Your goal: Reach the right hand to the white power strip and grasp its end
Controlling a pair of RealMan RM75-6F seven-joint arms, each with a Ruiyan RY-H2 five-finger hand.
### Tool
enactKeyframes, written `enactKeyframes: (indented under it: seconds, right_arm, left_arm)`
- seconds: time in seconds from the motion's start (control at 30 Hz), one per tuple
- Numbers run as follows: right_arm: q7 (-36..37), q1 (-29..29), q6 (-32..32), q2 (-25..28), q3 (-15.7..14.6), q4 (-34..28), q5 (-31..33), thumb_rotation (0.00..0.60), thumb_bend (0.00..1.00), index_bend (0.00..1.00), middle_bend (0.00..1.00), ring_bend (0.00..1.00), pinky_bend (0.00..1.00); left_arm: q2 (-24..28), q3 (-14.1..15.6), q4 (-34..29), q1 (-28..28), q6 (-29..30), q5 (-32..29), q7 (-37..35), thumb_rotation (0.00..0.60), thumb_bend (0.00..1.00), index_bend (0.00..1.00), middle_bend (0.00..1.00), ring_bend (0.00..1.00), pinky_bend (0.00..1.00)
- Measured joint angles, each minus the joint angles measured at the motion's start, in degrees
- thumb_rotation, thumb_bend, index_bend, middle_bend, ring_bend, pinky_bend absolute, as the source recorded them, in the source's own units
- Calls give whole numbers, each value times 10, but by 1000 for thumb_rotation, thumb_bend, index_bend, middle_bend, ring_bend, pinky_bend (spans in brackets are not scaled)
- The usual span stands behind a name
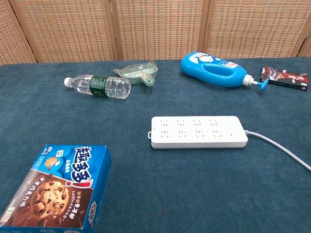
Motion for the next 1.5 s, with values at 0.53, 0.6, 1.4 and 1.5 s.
enactKeyframes:
  seconds: [0.53, 0.6, 1.4, 1.5]
  right_arm:
    - [36, 21, -20, -3, 4, 1, -10, 600, 70, 0, 544, 518, 538]
    - [38, 33, -24, -11, 13, 12, -11, 600, 312, 0, 767, 758, 885]
    - [-43, 259, -441, -72, 50, -14, 170, 600, 753, 239, 950, 970, 1000]
    - [-65, 271, -458, -84, 53, -11, 197, 600, 753, 244, 950, 970, 1000]
  left_arm:
    - [-4, -4, -2, -5, -13, -12, 13, 600, 0, 0, 0, 0, 0]
    - [-6, -7, -3, -8, -20, -20, 19, 600, 0, 0, 0, 0, 0]
    - [-31, -40, -23, -48, -92, -114, 95, 600, 0, 0, 0, 0, 0]
    - [-32, -41, -24, -50, -95, -117, 98, 600, 0, 0, 0, 0, 0]
